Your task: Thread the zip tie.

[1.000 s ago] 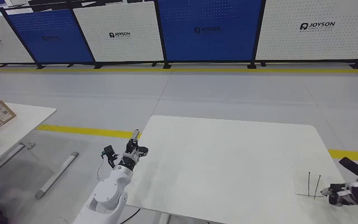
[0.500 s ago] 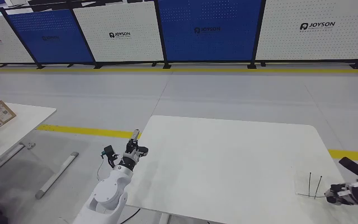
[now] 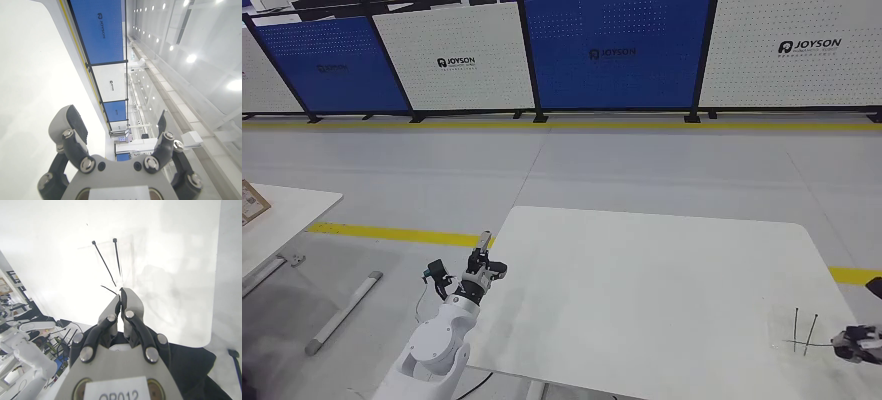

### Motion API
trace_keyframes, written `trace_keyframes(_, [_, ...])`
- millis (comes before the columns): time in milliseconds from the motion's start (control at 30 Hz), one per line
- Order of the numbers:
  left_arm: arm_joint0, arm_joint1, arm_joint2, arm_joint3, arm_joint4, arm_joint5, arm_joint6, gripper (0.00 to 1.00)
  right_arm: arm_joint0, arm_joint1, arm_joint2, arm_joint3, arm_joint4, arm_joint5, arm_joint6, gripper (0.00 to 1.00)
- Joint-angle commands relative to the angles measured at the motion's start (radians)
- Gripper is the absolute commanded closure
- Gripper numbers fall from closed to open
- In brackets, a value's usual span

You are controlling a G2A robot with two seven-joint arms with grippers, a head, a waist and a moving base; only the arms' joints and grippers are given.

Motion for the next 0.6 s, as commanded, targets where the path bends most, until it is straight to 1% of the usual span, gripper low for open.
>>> trace_keyframes(0, [0.0,0.0,0.0,0.0,0.0,0.0,0.0,0.0,-0.041,0.005,0.056,-0.02,0.043,-0.013,-0.021,1.0])
trace_keyframes(100, [0.0,0.0,0.0,0.0,0.0,0.0,0.0,0.0,-0.132,0.012,0.152,-0.061,0.119,-0.112,-0.046,1.0])
trace_keyframes(133, [0.0,0.0,0.0,0.0,0.0,0.0,0.0,0.0,-0.163,0.013,0.178,-0.079,0.144,-0.158,-0.046,1.0])
trace_keyframes(167, [0.0,0.0,0.0,0.0,0.0,0.0,0.0,0.0,-0.201,0.014,0.214,-0.085,0.179,-0.192,-0.049,1.0])
trace_keyframes(200, [0.0,0.0,0.0,0.0,0.0,0.0,0.0,0.0,-0.227,0.015,0.235,-0.097,0.211,-0.232,-0.033,1.0])
trace_keyframes(567, [0.0,0.0,0.0,0.0,0.0,0.0,0.0,0.0,-0.227,0.015,0.235,-0.097,0.211,-0.232,-0.033,1.0])
